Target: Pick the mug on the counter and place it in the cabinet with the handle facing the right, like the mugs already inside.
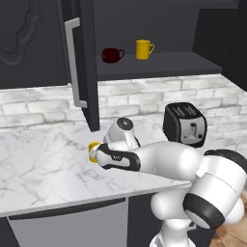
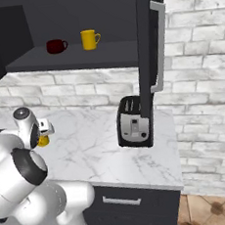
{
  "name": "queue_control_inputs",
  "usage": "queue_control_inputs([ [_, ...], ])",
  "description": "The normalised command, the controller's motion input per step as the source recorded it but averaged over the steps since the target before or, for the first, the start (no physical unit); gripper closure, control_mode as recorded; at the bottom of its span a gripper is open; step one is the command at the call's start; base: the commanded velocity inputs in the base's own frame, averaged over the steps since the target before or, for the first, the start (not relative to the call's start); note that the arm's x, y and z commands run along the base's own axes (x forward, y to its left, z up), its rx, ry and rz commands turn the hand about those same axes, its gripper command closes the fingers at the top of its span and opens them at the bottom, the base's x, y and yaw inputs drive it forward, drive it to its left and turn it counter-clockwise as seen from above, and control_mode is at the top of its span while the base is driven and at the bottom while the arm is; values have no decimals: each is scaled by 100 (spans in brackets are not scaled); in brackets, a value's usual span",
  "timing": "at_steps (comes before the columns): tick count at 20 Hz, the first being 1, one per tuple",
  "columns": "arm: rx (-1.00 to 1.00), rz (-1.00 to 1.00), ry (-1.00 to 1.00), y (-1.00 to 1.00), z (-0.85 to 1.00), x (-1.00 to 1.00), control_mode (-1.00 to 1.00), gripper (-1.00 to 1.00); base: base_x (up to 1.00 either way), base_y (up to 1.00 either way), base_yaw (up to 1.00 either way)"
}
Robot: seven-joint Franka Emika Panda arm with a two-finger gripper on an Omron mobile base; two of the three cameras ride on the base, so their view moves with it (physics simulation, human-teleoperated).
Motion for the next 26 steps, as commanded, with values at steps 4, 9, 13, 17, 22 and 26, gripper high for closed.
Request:
queue_control_inputs([
  [4,0,0,0,8,-5,8,-100,-100,0,0,0],
  [9,0,0,0,8,-6,7,-100,-100,0,0,0],
  [13,0,0,0,6,-7,8,-100,-100,0,0,0],
  [17,0,0,0,1,-7,6,-100,-100,0,0,0],
  [22,0,0,0,0,-8,7,-100,-100,0,0,0],
  [26,0,0,0,1,-10,9,-100,-100,0,0,0],
])
